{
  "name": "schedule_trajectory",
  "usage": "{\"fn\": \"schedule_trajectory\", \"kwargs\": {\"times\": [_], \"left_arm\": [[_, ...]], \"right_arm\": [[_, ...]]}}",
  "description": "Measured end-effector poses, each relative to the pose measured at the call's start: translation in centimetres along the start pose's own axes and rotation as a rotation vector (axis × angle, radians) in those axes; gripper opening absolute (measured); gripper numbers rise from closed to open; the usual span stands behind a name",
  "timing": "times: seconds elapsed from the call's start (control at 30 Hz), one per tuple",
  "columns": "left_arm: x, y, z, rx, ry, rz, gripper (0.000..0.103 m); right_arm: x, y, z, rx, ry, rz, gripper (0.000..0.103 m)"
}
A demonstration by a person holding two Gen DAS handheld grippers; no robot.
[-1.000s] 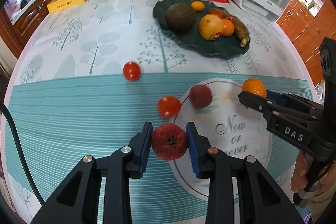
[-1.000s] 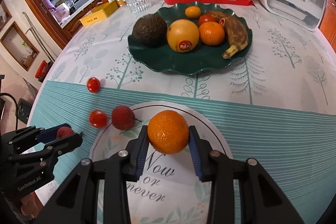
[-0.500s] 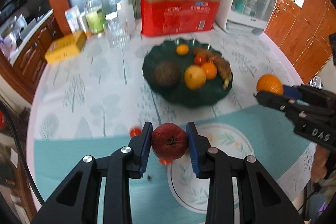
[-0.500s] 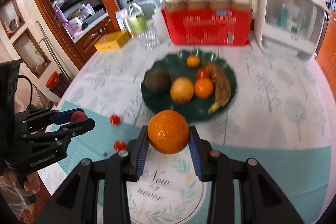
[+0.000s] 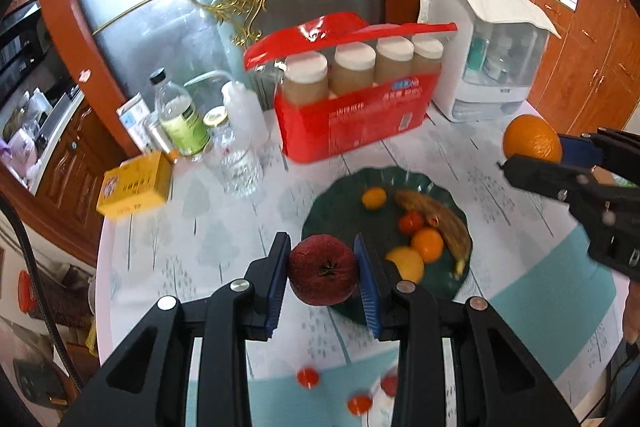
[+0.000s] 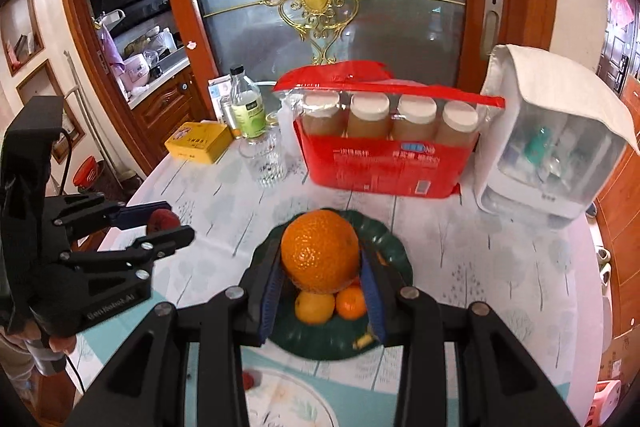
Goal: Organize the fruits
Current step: 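Lift the red apple and large orange and carry both to the green plate, then lower the apple and orange onto the green plate and open both grippers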
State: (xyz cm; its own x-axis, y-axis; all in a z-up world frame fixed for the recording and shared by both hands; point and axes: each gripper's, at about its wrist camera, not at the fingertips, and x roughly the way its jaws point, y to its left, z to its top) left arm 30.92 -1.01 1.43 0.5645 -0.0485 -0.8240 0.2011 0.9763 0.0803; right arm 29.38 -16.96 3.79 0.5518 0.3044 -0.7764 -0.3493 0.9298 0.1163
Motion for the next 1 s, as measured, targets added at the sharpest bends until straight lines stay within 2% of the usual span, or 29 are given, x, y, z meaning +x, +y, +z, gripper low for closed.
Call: {"fn": "schedule_trajectory", "kwargs": {"times": [0.2,0.33,0.57,0.93,1.0], "left_arm": [[6.5,-0.1,2.0,-0.004,0.044,0.015,0.031],[11.9,0.4,1.6,-0.029,0.116,0.012,0.031],[18.0,0.0,0.3,-0.05,0.193,-0.032,0.031],[23.0,-1.1,-0.9,-0.045,0.266,-0.058,0.032],[23.2,-1.1,-1.1,-0.049,0.27,-0.063,0.038]], "right_arm": [[5.8,-0.7,0.6,0.017,0.06,0.003,0.037],[10.4,-1.1,-1.2,0.038,0.135,0.006,0.037],[16.8,-1.1,-4.6,0.053,0.251,0.018,0.037],[20.0,-0.9,-6.1,0.035,0.29,0.01,0.038],[19.9,-0.6,-6.2,0.022,0.291,0.004,0.039]]}}
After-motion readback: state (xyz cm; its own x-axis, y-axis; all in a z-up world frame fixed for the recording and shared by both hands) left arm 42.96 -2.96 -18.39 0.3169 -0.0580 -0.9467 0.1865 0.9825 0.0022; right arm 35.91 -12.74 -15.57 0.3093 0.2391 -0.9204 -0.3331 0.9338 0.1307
